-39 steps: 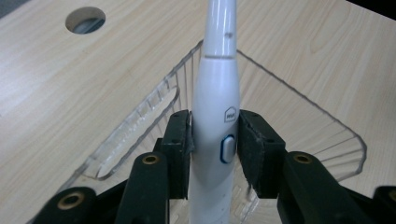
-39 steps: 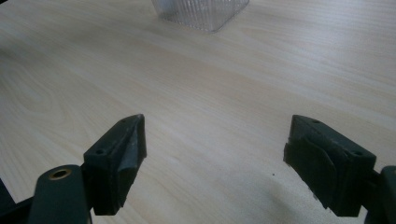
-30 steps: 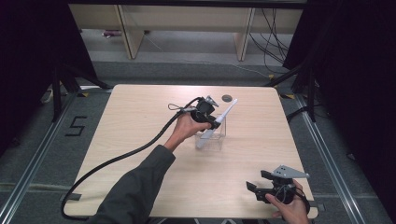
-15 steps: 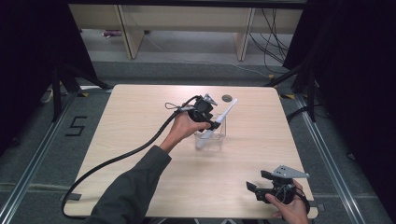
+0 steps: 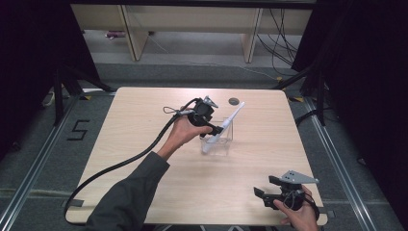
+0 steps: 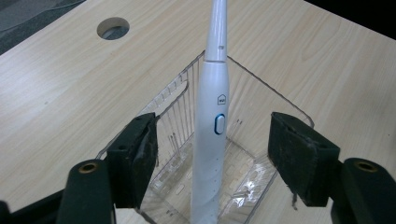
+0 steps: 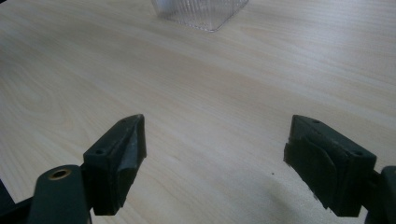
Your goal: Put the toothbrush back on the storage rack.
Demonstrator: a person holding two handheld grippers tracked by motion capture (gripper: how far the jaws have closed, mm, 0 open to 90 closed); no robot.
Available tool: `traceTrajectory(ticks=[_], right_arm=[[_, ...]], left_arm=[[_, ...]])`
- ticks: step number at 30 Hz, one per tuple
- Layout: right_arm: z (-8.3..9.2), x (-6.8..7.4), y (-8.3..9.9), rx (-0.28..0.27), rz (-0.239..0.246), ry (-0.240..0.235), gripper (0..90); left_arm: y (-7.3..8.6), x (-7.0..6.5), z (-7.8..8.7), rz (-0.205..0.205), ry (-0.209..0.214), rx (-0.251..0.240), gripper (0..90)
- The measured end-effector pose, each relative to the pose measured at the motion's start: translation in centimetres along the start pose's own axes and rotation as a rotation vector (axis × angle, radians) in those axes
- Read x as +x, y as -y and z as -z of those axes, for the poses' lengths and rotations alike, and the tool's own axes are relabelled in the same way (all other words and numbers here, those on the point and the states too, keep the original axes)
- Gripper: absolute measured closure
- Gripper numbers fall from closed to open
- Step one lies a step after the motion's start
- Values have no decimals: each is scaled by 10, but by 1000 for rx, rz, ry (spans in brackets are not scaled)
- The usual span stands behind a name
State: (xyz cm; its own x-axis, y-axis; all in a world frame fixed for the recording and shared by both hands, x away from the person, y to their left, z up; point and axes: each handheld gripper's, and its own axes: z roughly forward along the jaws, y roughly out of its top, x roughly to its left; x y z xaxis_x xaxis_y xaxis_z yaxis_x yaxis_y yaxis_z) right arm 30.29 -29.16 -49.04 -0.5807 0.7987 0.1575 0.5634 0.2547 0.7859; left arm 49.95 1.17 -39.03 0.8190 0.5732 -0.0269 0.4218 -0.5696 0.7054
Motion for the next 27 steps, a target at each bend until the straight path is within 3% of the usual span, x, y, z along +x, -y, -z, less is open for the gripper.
traceTrajectory(ticks=[5, 13, 19, 22, 23, 25, 27], right_arm=[[0, 0, 0, 1, 0, 0, 204], [0, 0, 0, -3, -5, -5, 204], [0, 0, 0, 0, -11, -9, 204], [1, 0, 0, 1, 0, 2, 204], [0, 2, 0, 5, -29, -11, 204], [0, 3, 0, 7, -37, -14, 204], [0, 0, 0, -3, -2, 0, 204]], left_arm=[[-1, -4, 8, 9, -2, -35, 316], [-3, -6, 20, 4, -11, -41, 304], [3, -9, 36, 18, -10, -59, 296], [8, -8, 45, 20, -31, -58, 290], [9, -7, 47, 5, -34, -80, 288], [13, -7, 53, 21, -16, -74, 289], [17, -6, 57, 23, -36, -65, 277]])
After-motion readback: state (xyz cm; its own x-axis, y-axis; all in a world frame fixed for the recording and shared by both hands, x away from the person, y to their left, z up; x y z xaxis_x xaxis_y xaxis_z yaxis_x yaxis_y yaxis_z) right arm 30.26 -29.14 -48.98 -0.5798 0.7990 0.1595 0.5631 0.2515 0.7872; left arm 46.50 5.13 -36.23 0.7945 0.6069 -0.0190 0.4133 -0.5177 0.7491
